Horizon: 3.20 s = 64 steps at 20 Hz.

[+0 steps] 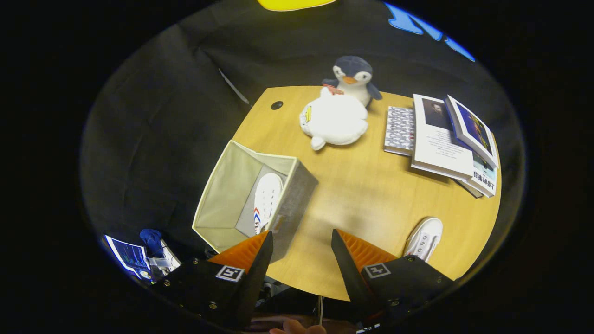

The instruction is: Open the storage box then place both shoes into the box .Put the left shoe in first, then the right shoe, with the right side of both shoes facing outward in a uniform manner.

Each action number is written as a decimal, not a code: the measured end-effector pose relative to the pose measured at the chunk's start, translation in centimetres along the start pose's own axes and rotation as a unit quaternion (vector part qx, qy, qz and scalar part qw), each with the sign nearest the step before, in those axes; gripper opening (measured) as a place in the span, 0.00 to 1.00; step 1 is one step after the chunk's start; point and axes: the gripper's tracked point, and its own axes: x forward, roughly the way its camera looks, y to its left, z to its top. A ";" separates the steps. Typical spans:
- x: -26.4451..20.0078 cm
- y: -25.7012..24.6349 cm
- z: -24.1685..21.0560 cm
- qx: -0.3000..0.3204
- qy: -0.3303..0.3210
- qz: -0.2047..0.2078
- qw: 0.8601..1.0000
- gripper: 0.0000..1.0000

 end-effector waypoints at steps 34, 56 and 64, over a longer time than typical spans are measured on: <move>7.2 -26.3 -18.0 0.076 0.148 -0.143 0.976 0.64; -0.7 -17.7 -10.7 0.081 0.074 -0.106 0.988 0.05; -1.9 -5.3 -3.5 0.002 0.051 -0.060 0.997 0.04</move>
